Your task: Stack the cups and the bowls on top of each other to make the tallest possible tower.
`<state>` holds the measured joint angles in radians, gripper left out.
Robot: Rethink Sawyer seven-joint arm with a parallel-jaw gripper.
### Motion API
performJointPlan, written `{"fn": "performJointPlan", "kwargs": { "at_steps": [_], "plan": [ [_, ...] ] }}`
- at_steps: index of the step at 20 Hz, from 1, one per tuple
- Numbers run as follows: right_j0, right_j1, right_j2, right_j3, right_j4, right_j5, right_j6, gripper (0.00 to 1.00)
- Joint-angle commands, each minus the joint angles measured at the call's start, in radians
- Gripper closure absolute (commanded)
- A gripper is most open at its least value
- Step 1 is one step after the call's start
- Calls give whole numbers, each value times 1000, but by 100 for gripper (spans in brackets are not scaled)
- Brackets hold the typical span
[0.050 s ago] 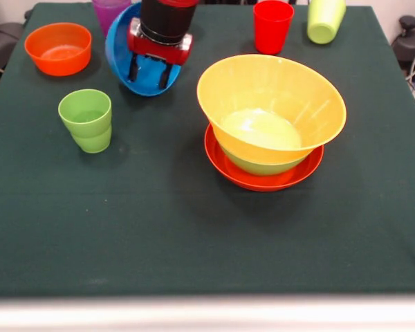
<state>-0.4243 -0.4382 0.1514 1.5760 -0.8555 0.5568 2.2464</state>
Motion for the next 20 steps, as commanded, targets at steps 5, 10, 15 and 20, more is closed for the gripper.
{"fn": "performJointPlan", "kwargs": {
  "at_steps": [5, 10, 15, 20],
  "plan": [
    [22, 33, 19, -56, -10, -25, -29, 0],
    [0, -42, 52, 4, 44, 13, -77, 0],
    [-20, -106, 88, 54, 109, 42, -105, 0],
    [-36, -127, 114, 75, 156, 48, -125, 0]
  ]
}}
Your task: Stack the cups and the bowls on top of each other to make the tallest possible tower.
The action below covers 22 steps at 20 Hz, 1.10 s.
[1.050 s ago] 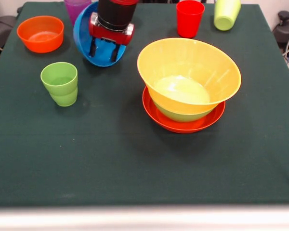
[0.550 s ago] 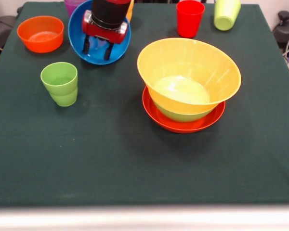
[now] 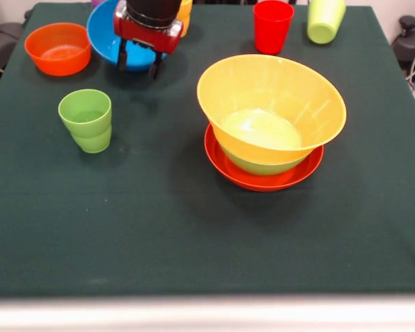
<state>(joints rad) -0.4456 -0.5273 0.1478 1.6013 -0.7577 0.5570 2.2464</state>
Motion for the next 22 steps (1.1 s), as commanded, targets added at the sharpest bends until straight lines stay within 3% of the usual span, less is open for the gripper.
{"fn": "performJointPlan", "kwargs": {
  "at_steps": [1, 11, 15, 18, 22],
  "plan": [
    [-17, -41, 122, 52, 64, 48, -127, 0],
    [3, 7, 104, 37, 52, -16, -77, 0],
    [26, -5, 78, 48, 57, 30, -62, 0],
    [29, -47, 74, 114, 94, 70, -48, 0],
    [56, -55, 46, 173, 104, 26, 24, 0]
  ]
}}
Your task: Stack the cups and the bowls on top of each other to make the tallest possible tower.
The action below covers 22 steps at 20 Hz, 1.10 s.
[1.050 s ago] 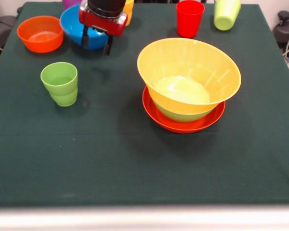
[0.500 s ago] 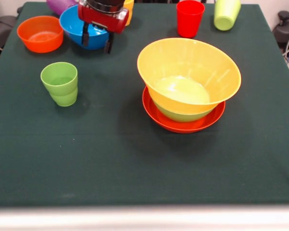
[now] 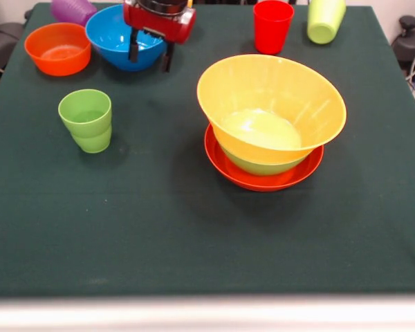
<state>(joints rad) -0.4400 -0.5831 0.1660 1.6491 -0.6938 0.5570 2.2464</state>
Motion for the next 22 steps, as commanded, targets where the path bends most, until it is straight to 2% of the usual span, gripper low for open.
{"fn": "performJointPlan", "kwargs": {
  "at_steps": [1, 9, 16, 22],
  "plan": [
    [55, 11, 21, 130, 40, 13, 39, 0],
    [79, 27, -19, 160, 22, -43, 58, 0],
    [93, 95, -64, 126, -27, -106, 70, 0],
    [105, 101, -95, 140, -28, -132, 62, 0]
  ]
}}
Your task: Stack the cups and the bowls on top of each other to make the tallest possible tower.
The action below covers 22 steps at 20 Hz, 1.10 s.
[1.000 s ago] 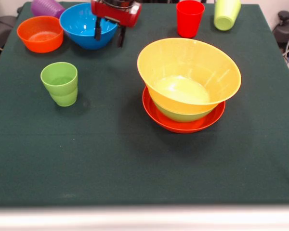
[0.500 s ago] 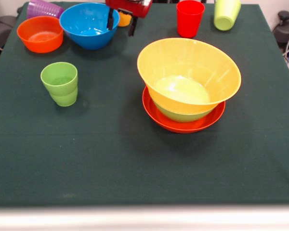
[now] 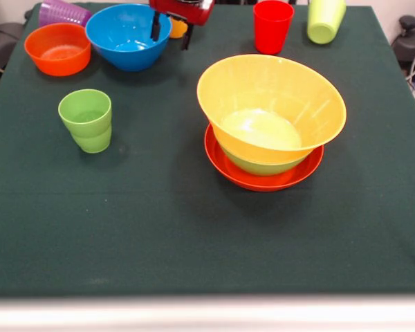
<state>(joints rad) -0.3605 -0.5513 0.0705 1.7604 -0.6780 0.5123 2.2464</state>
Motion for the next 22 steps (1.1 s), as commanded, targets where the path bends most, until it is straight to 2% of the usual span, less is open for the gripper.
{"fn": "performJointPlan", "kwargs": {
  "at_steps": [1, 6, 11, 22],
  "plan": [
    [28, 77, -5, 24, -44, -94, 63, 0],
    [42, 117, -31, 1, -46, -133, 66, 0],
    [48, 101, -50, 15, -33, -122, 41, 0],
    [64, 156, -76, -35, -32, -149, 50, 0]
  ]
}}
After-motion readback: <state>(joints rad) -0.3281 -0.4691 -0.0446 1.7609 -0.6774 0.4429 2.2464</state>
